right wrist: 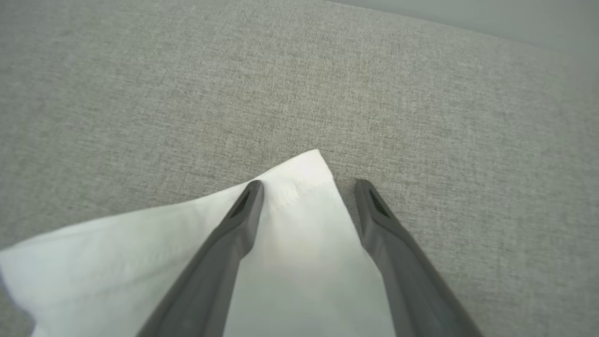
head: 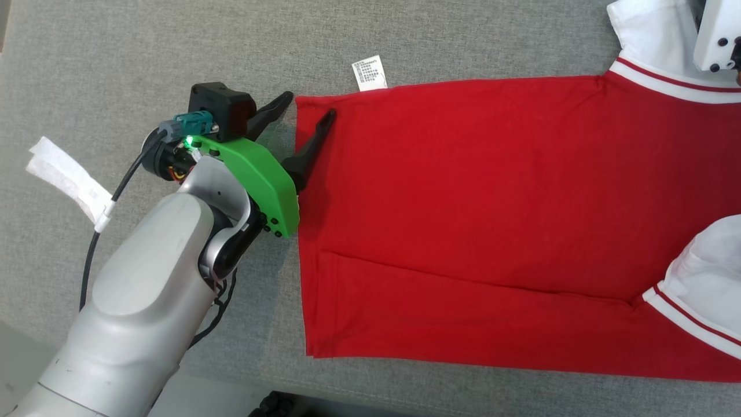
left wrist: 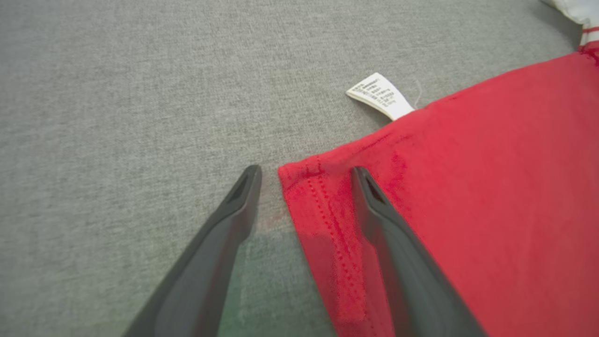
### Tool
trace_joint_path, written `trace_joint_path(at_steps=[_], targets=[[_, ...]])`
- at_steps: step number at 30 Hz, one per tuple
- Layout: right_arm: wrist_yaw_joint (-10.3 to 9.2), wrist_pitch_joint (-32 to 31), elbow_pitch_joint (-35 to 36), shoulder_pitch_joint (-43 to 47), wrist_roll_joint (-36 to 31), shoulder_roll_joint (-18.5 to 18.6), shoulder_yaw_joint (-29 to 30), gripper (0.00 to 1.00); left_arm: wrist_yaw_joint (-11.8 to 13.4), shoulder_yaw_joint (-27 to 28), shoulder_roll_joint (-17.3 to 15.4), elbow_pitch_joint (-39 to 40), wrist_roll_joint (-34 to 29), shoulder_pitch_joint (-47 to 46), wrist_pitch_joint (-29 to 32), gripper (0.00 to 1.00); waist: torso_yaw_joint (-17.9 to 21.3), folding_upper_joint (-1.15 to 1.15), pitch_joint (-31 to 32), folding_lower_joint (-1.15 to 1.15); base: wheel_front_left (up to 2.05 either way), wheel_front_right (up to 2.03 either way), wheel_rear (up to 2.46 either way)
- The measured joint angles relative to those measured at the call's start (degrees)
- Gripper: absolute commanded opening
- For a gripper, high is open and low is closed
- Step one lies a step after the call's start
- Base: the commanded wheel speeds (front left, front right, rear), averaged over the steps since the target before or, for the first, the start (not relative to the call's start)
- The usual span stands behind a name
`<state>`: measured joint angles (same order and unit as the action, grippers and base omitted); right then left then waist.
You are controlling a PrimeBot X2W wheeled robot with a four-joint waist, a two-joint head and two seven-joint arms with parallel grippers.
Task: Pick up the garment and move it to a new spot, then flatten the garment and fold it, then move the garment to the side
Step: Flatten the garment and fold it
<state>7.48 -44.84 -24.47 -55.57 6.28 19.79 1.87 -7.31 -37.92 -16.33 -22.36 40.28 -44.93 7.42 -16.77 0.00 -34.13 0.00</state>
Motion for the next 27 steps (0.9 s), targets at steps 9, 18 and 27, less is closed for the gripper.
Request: trace_joint_path(at_steps=[9,18,27], targets=[[0.08,3.47,0.23,-0.19,2.79,0.07,-2.52,0.0,-0.09,-2.6,-1.31,-0.79,2.23,-2.46,-3.35,0.0,1.13,0.0,-0.16,0.0,0.0,0.0,0.0],[0.07,10.67,-0.54,-3.19,5.38,0.01,1.72,0.0,-0.19,-1.32,-2.24,-3.76,2.46,-3.81,-8.18,0.0,2.61,0.0,2.63,0.0,0.0,0.0,0.0],[0.07,13.99,8.37,9.11,14.91,0.26,1.19,0.0,0.34,-1.38,-2.71,-2.26,3.12,1.01,-11.04,0.0,4.85,0.0,6.85,0.0,0.0,0.0,0.0]])
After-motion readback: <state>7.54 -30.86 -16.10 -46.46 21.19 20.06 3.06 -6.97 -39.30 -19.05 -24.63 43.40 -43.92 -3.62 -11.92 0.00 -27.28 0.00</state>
